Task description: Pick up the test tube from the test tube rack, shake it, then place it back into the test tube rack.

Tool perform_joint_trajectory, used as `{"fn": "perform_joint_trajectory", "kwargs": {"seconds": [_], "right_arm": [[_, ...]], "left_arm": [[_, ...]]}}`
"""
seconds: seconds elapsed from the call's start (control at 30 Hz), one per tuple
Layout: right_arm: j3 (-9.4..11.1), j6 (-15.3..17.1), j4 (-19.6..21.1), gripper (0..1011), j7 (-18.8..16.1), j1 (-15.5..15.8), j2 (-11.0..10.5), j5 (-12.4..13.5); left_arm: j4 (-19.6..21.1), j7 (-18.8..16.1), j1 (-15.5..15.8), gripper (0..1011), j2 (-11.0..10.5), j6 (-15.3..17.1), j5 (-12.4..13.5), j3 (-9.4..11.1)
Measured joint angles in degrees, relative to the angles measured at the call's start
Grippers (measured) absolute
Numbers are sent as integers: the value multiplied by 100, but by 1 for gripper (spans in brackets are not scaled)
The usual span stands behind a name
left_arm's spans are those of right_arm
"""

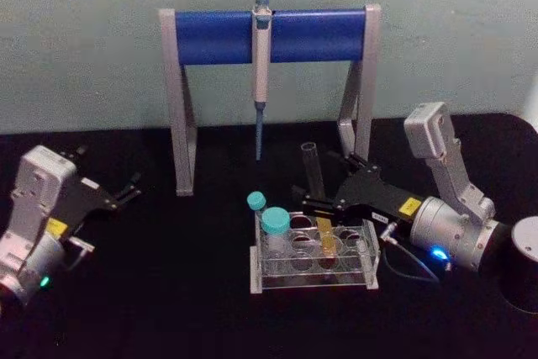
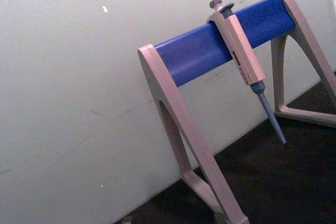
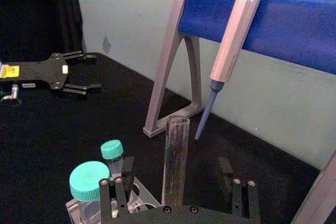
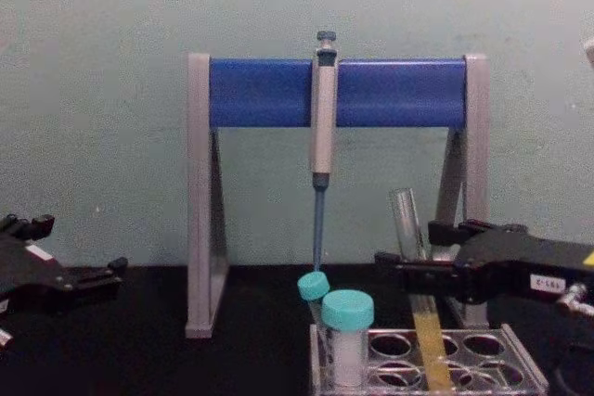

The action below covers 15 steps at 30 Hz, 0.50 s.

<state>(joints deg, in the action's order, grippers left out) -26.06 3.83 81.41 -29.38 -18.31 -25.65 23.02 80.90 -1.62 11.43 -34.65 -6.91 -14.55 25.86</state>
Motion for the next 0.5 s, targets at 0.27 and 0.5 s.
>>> {"fn": "perform_joint_trajectory", "kwargs": {"seconds": [0.27,0.5], "right_arm": [[2,-4,0,1000,2,0,-2,0],[3,-9,0,1000,4,1,-3,1]], "left_arm": [[0,0,0,1001,0,0,0,0],[0,0,0,1001,0,0,0,0]]}}
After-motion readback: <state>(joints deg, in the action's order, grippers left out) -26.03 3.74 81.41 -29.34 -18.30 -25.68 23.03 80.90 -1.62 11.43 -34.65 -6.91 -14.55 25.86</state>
